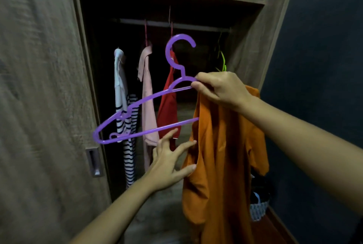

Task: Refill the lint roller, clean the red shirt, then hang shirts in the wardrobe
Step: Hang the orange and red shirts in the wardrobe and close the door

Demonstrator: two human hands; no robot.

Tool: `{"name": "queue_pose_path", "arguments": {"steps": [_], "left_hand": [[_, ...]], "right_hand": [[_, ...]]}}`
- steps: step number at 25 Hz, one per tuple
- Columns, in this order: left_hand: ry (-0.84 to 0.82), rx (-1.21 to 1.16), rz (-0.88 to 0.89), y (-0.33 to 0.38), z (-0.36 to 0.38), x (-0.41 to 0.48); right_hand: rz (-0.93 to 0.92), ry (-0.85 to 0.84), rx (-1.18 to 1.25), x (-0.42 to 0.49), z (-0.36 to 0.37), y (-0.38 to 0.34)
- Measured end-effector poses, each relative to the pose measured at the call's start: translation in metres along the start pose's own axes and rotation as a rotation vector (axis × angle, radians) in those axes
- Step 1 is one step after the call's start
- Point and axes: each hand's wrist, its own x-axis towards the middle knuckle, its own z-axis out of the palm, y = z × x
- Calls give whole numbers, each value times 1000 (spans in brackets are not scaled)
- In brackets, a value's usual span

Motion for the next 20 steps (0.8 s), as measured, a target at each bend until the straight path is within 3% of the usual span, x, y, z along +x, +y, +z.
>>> {"name": "queue_pose_path", "arguments": {"steps": [3,5,8,11,13,15,20], "left_hand": [[-254,97,186,-10,4,10],[-297,-13,225,-30,5,4],[-143,-237,101,-74,-12,-8],[-168,-138,25,-98,-51,-3],[-154,-65,77,-91,-67,14],[-84,-52,110,-71,-73,29],[192,-169,-25,-64,-82,34]], "right_hand": [[11,-32,12,-4,-5,1],[50,-59,29,-12,-11,13],[77,-94,1,-35,-25,43],[-43,-195,-120,-58,-26,54],[-67,-224,-207,-68,-8,43],[73,-276,-133,-66,11,24],[428,-425,353,-70,21,25]]}}
